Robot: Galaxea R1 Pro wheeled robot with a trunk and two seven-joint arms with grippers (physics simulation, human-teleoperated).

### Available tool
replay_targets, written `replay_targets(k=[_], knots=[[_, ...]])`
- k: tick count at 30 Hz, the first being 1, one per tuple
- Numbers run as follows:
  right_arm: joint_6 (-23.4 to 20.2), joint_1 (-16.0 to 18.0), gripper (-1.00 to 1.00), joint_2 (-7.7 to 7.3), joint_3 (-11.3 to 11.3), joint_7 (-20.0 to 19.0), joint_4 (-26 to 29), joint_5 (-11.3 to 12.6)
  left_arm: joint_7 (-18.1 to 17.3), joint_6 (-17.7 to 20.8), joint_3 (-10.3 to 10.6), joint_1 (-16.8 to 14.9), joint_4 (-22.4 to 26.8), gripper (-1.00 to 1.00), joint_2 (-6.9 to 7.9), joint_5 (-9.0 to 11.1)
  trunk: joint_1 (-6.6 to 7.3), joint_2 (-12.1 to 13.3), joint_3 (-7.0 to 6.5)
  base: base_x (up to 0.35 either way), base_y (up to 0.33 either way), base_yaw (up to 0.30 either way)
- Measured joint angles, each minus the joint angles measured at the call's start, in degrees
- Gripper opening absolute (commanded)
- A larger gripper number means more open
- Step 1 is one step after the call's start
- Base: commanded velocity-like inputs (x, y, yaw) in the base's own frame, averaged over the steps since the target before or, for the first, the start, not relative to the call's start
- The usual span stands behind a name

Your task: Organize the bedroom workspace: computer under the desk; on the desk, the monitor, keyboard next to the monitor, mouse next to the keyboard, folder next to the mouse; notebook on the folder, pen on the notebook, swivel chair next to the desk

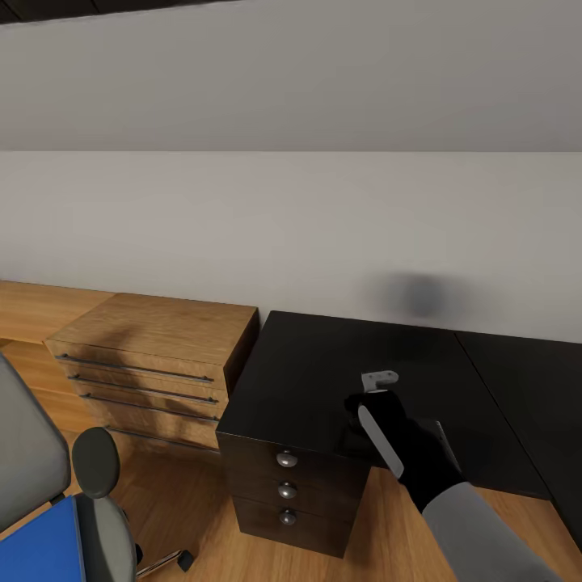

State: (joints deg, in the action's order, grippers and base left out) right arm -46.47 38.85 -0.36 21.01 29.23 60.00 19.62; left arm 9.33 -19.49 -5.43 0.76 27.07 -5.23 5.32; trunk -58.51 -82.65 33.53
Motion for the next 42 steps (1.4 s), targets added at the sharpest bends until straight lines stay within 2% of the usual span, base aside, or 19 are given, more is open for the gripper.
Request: replay_targets(k=[5,22,31,42], knots=[[0.06,0.03,1.0,0.03,0.04,-0.05,-2.11,0.08,0.0,0.0,0.0,0.0,0.0,1.0,0.0,-0.01,0.0,0.0,0.0,0.0,0.0,0.0],[0.44,0.03,1.0,0.04,0.31,-0.2,-2.42,0.23,0.0,-0.08,0.0,0.0,0.0,1.0,-0.02,-0.05,0.0,0.0,0.0,0.0,0.0,0.0],[0.47,0.03,1.0,-0.03,0.24,-4.95,-2.31,0.08,0.0,-0.07,0.0,0.0,-0.07,1.0,-0.02,-0.06,0.0,0.0,0.0,0.0,0.0,0.0],[0.52,0.03,1.0,-0.06,0.18,-5.9,-2.29,-0.02,-0.02,-0.09,0.03,0.0,-0.1,1.0,-0.01,-0.06,0.0,0.0,0.0,0.0,0.0,0.0]])
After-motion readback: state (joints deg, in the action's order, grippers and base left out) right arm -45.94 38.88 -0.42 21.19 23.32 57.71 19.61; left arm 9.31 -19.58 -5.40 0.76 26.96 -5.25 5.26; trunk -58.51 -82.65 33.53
